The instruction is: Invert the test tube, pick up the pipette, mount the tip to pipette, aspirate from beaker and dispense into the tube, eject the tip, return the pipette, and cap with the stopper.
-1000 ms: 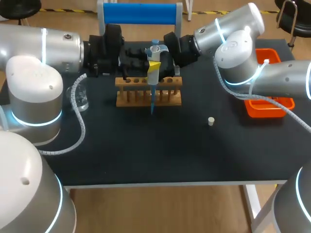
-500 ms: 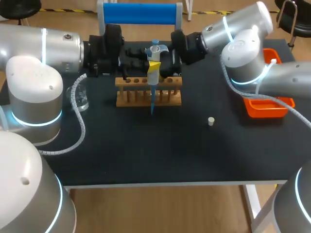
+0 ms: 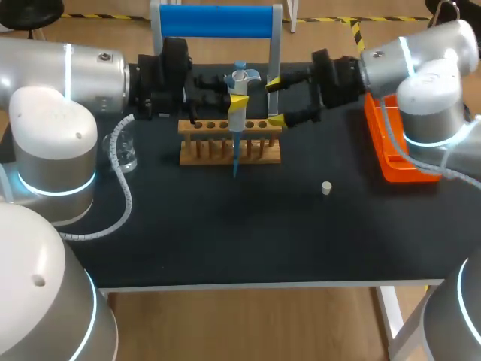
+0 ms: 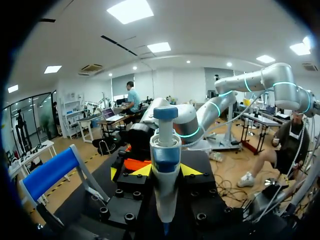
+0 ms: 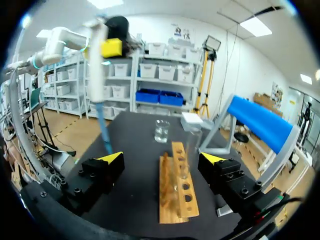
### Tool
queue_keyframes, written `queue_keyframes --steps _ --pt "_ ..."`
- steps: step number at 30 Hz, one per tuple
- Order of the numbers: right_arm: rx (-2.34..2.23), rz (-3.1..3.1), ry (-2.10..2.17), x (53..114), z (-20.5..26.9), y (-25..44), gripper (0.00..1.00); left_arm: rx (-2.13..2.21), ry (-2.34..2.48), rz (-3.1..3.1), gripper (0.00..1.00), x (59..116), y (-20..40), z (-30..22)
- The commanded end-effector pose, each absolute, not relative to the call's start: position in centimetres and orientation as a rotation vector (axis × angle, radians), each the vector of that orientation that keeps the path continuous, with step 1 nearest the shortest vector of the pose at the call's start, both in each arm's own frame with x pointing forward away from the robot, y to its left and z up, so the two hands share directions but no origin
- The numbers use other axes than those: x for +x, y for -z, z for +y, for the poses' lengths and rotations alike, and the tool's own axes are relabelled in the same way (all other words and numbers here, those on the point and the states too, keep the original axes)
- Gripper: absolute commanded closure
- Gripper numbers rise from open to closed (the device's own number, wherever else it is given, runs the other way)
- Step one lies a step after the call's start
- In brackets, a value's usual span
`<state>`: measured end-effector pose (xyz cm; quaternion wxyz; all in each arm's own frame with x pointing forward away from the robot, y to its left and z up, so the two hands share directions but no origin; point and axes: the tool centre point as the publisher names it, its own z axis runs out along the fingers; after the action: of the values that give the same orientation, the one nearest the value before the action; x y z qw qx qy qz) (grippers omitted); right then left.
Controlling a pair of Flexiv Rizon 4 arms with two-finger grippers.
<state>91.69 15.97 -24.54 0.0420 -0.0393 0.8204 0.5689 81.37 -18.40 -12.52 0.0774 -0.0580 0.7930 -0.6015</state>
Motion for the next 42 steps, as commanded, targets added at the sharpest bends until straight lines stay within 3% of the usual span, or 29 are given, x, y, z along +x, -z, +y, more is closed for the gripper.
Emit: queue_keyframes --steps 1,33,42 --pt "-0.123 2.413 -1.824 87.5 12.9 22.3 0.00 -0.176 1.801 2.375 1.00 81.3 12.4 -18.4" --pt "0.016 2.279 -2.141 79.2 19.4 16.9 0.00 -0.176 1.801 2.375 1.00 81.3 12.4 -18.4" --pt "0.013 2.264 -2.144 80.0 20.7 17.0 0.11 -0.176 1.801 2.375 1.00 81.3 12.4 -18.4"
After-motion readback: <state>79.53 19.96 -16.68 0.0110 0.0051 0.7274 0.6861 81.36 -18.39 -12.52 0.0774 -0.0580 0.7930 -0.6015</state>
